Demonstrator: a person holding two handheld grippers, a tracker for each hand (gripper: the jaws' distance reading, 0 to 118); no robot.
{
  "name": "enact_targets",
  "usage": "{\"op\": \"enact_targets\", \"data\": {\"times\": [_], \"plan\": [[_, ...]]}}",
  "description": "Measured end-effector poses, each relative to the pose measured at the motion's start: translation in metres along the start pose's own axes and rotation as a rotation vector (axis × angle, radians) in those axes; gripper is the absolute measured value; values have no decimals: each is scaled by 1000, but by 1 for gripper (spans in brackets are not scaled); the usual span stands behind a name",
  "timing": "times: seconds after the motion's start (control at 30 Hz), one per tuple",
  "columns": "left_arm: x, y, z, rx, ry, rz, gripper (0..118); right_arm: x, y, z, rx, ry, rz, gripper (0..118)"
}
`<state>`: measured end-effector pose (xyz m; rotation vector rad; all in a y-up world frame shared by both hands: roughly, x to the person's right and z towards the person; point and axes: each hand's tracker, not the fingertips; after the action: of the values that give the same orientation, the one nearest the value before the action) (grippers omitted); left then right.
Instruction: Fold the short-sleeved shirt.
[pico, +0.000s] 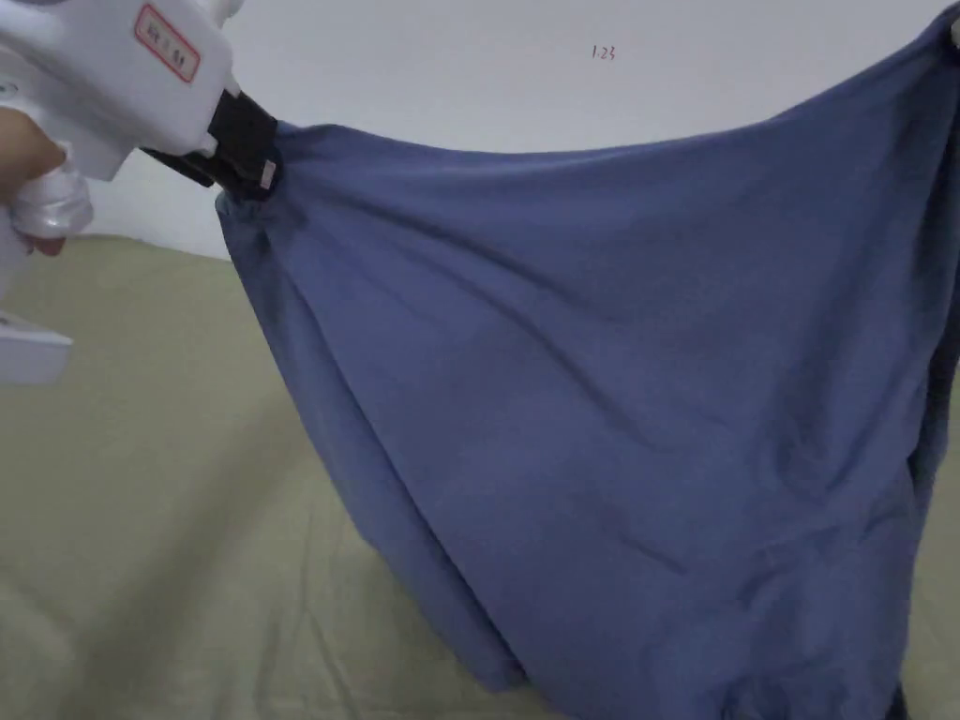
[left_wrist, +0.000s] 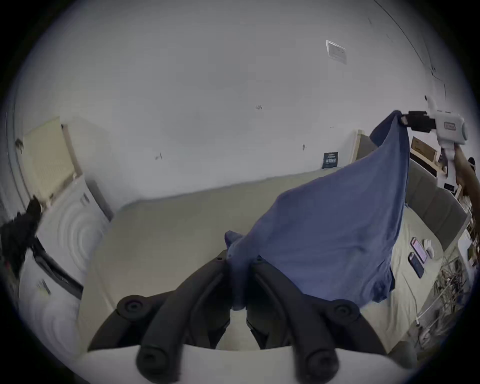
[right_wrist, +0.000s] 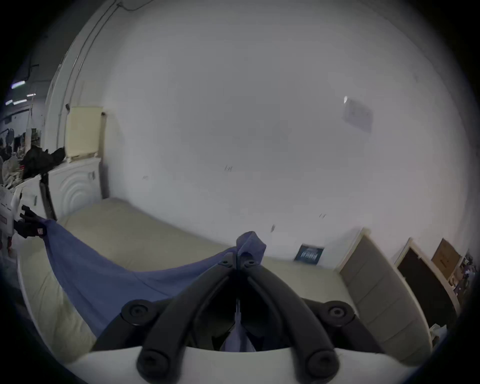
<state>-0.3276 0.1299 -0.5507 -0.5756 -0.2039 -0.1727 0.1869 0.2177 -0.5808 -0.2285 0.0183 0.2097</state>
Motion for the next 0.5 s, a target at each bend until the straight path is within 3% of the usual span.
{"op": "enact_targets", "data": {"times": [0.17, 0.37, 0.5], "plan": [[9, 42, -9, 90, 70, 17, 10, 8, 34, -18, 87, -97, 0, 0], [-14, 97, -30, 175, 86, -2, 10, 23, 68, -29, 133, -122, -63, 0], [-14, 115, -28, 199, 168, -113, 10, 20, 78, -17, 171, -123, -50, 0]]}}
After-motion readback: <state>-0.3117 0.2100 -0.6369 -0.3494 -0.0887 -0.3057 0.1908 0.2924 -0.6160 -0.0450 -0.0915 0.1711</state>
